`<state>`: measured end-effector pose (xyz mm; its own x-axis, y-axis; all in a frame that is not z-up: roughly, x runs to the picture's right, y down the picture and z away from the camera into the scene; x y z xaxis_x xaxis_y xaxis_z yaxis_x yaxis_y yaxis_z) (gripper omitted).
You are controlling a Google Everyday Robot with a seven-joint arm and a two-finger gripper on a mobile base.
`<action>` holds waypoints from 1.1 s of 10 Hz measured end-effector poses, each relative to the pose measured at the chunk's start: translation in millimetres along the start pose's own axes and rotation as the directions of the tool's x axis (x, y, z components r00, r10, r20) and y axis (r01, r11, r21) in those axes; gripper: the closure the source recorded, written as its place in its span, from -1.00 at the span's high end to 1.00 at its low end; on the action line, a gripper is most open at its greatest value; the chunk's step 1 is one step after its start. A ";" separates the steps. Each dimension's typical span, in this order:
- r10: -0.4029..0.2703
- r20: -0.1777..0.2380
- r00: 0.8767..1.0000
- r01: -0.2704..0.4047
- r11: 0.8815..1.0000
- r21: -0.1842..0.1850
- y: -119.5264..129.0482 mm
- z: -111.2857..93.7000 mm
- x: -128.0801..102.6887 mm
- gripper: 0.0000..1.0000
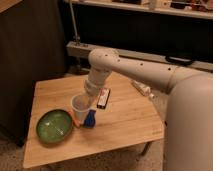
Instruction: Place the ceramic cup in the ceramic bowl
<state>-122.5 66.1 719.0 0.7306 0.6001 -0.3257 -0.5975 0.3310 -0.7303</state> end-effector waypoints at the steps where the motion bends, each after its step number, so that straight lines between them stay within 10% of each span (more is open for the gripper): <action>1: -0.045 -0.004 0.999 0.045 0.999 0.005 15.6 9.2 -13.7 -1.00; 11: -0.235 -0.105 0.966 0.238 0.971 0.012 71.7 94.9 -52.0 -0.98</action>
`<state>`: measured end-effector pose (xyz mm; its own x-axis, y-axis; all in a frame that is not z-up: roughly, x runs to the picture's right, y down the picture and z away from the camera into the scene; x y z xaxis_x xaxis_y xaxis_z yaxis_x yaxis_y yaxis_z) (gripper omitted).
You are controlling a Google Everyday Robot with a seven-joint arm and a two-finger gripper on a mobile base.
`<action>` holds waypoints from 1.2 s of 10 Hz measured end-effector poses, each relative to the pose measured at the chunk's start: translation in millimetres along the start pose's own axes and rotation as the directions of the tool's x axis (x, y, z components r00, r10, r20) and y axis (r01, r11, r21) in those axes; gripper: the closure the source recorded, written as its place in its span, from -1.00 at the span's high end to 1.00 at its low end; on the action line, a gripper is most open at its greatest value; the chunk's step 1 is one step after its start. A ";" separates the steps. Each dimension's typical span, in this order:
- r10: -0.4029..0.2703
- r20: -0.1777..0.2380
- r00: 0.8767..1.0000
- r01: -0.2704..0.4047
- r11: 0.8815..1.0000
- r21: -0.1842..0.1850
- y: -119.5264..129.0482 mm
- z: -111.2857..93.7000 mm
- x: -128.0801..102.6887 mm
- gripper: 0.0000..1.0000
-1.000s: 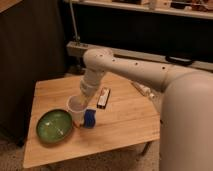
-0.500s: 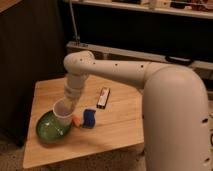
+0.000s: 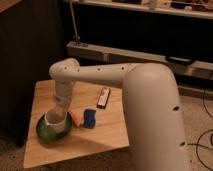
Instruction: Place the ceramic cup in the ceramic bowl
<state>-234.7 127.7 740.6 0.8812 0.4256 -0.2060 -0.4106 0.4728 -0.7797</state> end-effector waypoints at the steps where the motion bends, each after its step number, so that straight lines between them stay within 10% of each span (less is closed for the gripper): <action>1: -0.019 -0.001 1.000 0.019 1.000 -0.006 3.6 6.0 -3.0 -0.87; 8: -0.042 -0.004 0.999 0.042 0.999 -0.024 10.9 20.8 -37.1 0.46; 12: -0.006 -0.041 0.999 0.004 0.999 -0.046 -6.1 25.6 -41.6 0.60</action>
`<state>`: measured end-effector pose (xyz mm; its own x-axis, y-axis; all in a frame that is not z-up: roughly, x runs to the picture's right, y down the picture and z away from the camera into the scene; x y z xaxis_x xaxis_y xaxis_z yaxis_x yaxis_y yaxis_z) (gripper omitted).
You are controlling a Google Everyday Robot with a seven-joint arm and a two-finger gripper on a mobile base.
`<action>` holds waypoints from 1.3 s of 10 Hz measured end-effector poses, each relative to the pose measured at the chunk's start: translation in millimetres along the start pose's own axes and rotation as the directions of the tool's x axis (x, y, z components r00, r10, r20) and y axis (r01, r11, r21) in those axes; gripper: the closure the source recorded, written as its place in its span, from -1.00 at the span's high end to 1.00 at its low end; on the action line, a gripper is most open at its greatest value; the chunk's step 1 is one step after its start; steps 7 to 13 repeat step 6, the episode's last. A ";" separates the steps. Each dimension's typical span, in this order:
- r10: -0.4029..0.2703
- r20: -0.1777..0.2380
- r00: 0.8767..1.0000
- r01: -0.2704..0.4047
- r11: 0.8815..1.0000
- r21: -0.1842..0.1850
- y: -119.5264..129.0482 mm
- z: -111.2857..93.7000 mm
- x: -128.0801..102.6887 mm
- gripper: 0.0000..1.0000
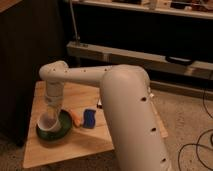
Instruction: Place the ceramic cup in the ceramic bowl
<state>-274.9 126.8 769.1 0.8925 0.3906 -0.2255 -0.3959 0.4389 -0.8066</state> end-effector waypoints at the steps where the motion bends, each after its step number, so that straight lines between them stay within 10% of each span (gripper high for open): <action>1: -0.002 -0.003 1.000 0.002 1.000 0.000 -0.1 -0.7 0.2 0.60; 6: -0.026 0.032 0.999 0.025 0.999 0.020 3.8 -39.4 7.8 0.60; 13: -0.026 0.032 0.999 0.025 0.999 0.020 3.8 -39.4 7.8 0.60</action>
